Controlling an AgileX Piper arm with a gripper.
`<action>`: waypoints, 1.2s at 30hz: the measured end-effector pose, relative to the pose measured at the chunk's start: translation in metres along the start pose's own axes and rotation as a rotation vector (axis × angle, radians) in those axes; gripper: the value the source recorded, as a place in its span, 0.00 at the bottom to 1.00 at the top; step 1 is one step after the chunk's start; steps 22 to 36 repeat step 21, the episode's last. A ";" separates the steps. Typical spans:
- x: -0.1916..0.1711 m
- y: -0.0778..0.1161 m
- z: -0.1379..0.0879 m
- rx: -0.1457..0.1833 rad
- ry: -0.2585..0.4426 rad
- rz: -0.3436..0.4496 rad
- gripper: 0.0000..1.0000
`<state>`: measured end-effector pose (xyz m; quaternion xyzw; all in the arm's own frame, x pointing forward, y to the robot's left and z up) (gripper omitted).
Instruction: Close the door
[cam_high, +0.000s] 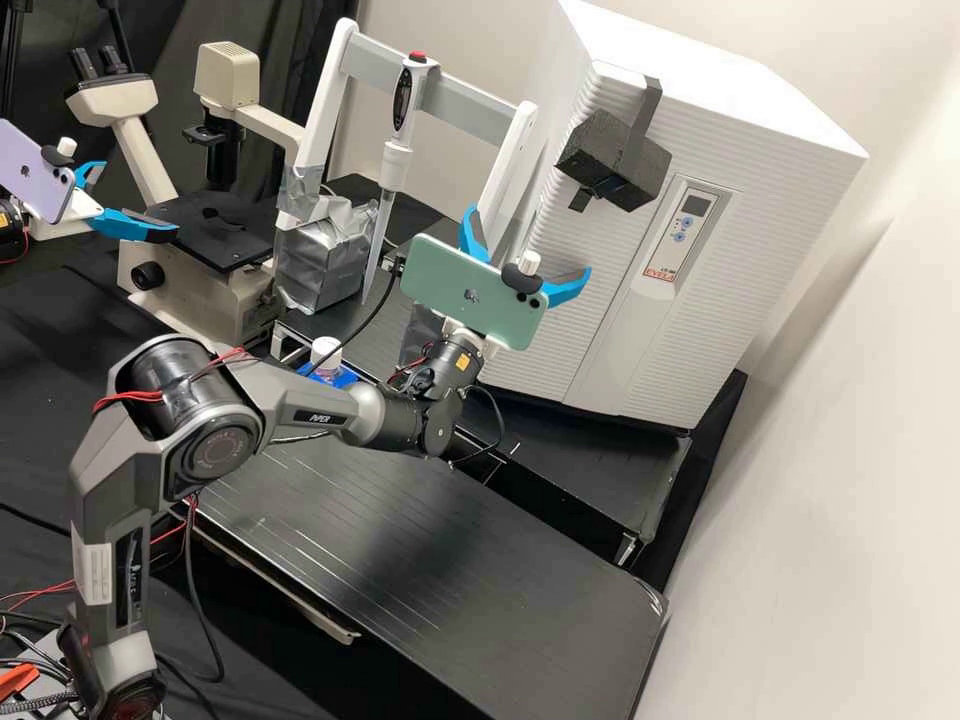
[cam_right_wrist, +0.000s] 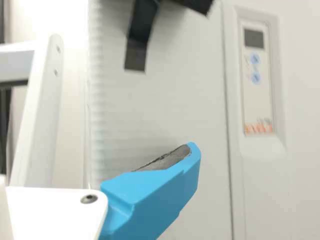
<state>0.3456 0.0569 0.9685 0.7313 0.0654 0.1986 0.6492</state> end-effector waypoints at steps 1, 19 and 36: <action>-0.006 0.000 0.002 0.002 -0.017 0.001 1.00; -0.150 -0.018 -0.026 0.081 -0.147 0.272 1.00; -0.162 -0.023 -0.029 0.092 -0.154 0.267 1.00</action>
